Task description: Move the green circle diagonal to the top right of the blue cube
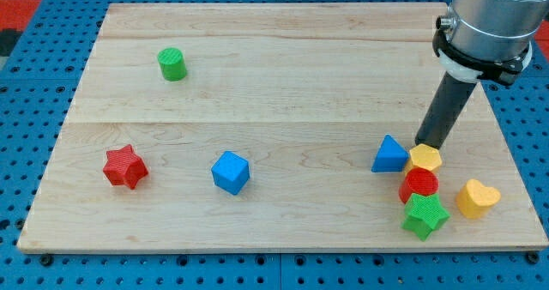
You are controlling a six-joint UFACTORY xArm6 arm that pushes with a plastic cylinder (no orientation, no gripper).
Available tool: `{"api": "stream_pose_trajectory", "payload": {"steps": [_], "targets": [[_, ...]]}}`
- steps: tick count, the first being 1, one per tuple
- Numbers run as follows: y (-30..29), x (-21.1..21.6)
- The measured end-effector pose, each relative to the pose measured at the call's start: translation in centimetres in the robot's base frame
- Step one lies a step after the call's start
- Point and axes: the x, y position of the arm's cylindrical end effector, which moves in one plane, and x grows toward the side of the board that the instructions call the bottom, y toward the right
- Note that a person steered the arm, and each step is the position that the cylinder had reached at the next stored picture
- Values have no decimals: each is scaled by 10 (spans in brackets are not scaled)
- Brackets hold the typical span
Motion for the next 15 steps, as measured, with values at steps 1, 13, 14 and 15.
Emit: {"api": "stream_pose_trajectory", "payload": {"steps": [1,13,14,15], "targets": [[0,0],[-283,-56],[-234,0],[-215,38]]}}
